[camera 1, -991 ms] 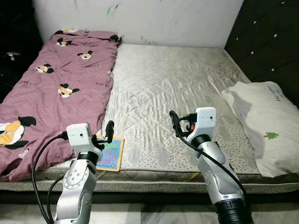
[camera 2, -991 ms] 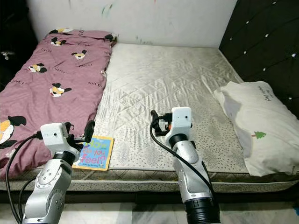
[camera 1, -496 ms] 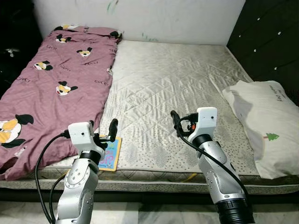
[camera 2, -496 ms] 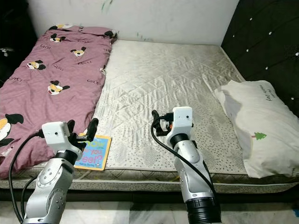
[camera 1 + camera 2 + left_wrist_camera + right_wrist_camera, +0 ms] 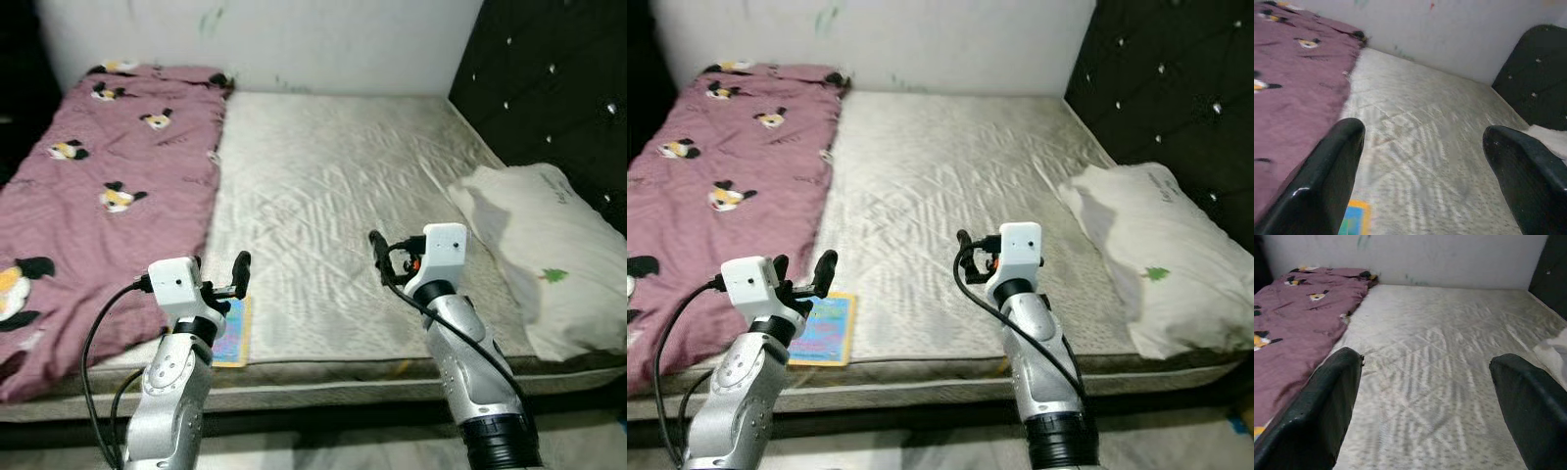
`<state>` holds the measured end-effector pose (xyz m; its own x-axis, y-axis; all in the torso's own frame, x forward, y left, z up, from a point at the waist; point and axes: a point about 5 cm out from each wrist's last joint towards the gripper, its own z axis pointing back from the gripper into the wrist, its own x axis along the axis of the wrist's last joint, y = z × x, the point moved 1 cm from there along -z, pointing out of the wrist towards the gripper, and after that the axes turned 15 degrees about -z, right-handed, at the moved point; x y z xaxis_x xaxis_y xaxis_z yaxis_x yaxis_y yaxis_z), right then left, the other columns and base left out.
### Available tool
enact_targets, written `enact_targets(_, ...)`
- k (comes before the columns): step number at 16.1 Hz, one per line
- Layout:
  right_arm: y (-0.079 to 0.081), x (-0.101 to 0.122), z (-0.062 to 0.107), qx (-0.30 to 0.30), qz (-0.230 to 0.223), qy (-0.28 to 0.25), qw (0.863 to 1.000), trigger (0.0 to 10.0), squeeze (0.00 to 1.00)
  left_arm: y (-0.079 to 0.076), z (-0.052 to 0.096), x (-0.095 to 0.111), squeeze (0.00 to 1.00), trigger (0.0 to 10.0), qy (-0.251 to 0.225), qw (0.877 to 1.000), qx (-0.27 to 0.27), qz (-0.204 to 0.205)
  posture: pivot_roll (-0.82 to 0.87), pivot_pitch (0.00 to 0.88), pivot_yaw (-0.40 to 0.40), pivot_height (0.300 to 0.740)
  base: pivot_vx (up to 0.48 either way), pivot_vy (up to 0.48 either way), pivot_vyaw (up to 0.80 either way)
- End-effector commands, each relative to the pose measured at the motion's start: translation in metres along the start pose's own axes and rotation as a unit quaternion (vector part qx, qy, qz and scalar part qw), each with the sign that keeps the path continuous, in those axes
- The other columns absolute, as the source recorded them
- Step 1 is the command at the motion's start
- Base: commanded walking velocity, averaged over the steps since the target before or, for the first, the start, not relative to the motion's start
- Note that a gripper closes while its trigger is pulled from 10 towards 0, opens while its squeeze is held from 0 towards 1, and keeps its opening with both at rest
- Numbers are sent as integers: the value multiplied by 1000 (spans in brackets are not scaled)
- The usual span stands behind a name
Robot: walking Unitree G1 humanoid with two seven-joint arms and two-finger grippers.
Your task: Clean up the room
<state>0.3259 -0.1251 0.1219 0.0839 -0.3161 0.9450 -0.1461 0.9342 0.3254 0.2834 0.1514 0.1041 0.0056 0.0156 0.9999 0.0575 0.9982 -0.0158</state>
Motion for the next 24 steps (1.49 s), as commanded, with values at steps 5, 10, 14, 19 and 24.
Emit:
enact_targets(5,0,2,0,6,17,-3,1000,10000,0,2,-1,2,0,10000,-4,1000,8,-6,12,24,-53,740,0,480,0)
enact_targets(10,2,0,1,10,21,1,1000,10000,0,2,-1,8,0,10000,-28,1000,1,-6,10,26,-51,740,0,172,0)
enact_targets(14,2,0,0,12,25,1,1000,10000,0,-2,0,12,0,10000,-38,999,-13,2,12,26,-51,740,139,0,0)
enact_targets(19,3,0,0,13,27,0,1000,10000,0,-3,0,13,0,10000,-41,999,-17,2,12,26,-51,740,361,0,0)
enact_targets(24,2,-1,0,11,30,2,999,10000,0,-4,-1,12,0,10000,-37,999,-18,3,12,26,-51,740,356,0,0)
